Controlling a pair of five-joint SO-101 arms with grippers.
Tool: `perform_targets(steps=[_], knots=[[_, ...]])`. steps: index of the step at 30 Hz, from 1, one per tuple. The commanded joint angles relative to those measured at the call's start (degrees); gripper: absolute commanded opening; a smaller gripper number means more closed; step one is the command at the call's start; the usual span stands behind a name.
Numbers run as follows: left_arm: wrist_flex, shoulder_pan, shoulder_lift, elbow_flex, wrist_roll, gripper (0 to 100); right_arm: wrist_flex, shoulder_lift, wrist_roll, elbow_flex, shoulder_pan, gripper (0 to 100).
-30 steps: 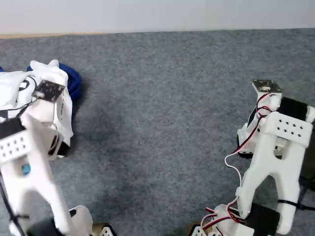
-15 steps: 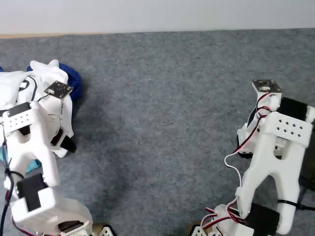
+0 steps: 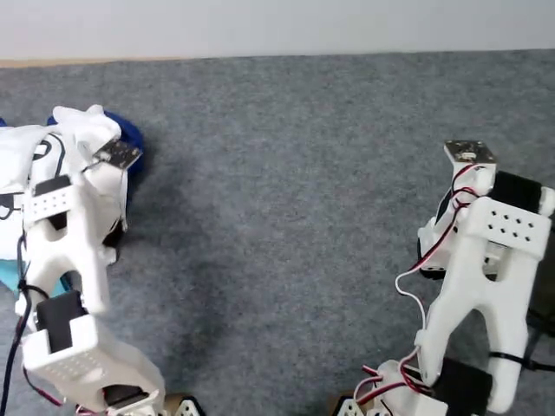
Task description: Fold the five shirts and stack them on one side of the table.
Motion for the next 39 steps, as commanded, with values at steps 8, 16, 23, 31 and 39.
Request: perform_targets(steps=[8,16,23,31,39], knots=[[11.8,12.8,-15.0,-22.1,17.4,0,2.2,-2.8,0.6,-0.5,-0.4,0.9],[14.5,25.5,-18.0,-34.5,26.5,0,2.3,-2.8,0.6,-0.5,-0.4,0.9],[9.3,37.1,-17.8,-45.1,29.9,0,2.4,-2.9,4.2,-0.4,-0.3,0.9],[0.5,46.0,-16.9,-46.5,29.8,0,2.4,-2.9,4.9,-0.3,-0.3,0.9],[0.7,47.5,-8.2,-46.7,32.0,0,2.3,-2.9,5.0,-0.3,-0.6,0.9]])
